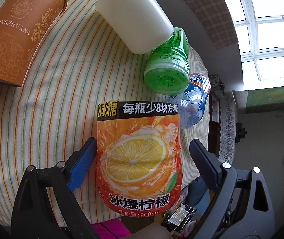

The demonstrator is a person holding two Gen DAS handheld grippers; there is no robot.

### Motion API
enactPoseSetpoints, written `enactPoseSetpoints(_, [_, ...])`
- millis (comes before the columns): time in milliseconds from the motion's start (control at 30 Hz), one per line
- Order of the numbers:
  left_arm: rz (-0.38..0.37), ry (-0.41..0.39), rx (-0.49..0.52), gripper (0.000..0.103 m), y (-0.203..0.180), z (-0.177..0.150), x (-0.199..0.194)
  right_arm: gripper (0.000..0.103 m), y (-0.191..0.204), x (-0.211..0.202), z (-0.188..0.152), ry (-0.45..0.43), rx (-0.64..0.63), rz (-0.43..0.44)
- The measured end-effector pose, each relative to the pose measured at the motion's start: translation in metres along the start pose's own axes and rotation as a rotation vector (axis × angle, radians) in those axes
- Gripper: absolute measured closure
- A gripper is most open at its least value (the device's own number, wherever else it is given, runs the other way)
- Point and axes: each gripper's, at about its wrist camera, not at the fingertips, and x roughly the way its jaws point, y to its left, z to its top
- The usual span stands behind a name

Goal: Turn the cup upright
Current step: 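Lower the upright cup toward the bed and open the right gripper, then grasp the cup rim with the left gripper and set it down upright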

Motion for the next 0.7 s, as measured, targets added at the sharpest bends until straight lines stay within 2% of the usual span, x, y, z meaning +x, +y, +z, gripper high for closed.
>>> enactPoseSetpoints(100, [0.009,0.012,0.007,0.018,-0.001,-0.001,0.004,0.012,-0.003,0.003,-0.002,0.011,0.017,0.003])
enactPoseSetpoints(433, [0.014,-0.012,0.022,0.019,-0.01,-0.003,0.007,0.012,-0.001,0.002,-0.003,0.009,0.006,-0.012])
enactPoseSetpoints(567, [0.031,-0.056,0.07,0.019,-0.021,-0.009,0.0,0.012,0.001,0.002,-0.005,0.015,0.007,-0.008])
enactPoseSetpoints(700, [0.091,-0.137,0.161,0.019,-0.036,-0.017,-0.012,0.012,0.004,0.003,-0.004,0.013,0.005,-0.002])
